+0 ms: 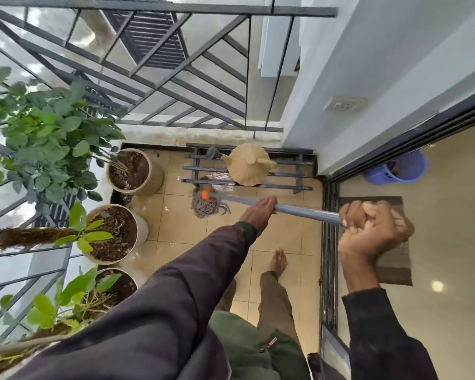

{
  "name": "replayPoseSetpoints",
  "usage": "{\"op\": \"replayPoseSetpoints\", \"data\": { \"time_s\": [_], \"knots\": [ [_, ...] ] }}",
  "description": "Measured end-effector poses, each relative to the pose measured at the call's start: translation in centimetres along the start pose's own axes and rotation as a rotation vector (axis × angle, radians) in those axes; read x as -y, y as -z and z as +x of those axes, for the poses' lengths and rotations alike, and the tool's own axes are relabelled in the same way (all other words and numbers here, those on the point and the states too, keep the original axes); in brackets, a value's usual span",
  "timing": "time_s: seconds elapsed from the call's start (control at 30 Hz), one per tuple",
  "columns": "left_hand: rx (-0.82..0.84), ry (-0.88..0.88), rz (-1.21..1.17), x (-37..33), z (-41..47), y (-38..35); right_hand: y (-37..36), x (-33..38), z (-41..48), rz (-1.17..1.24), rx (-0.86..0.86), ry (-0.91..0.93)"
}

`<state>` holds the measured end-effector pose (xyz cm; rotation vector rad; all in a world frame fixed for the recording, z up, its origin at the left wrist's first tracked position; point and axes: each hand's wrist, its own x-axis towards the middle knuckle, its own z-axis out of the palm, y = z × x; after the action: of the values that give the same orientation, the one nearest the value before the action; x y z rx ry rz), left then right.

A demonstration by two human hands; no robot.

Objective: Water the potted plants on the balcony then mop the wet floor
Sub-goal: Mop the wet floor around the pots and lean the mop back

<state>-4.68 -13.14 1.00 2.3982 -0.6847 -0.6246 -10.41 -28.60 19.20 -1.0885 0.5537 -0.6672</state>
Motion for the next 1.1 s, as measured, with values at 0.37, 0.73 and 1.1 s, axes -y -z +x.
{"op": "replayPoseSetpoints", "data": {
  "time_s": [0.37, 0.73, 1.1],
  "knots": [
    [-0.053, 0.226, -0.019, 4.3, -10.3, -1.2, -3.6, -1.6, -4.6, -0.025, 0.350, -0.074],
    [-0.251, 0.212, 0.058, 12.2, -8.7, 7.2, -10.9, -3.2, -11.5, -0.063, 0.484, 0.056],
    [-0.271, 0.419, -0.098, 13.6, -10.9, 8.2, -16.1, -4.4, -11.5, -0.209, 0.473, -0.047]
  ]
}}
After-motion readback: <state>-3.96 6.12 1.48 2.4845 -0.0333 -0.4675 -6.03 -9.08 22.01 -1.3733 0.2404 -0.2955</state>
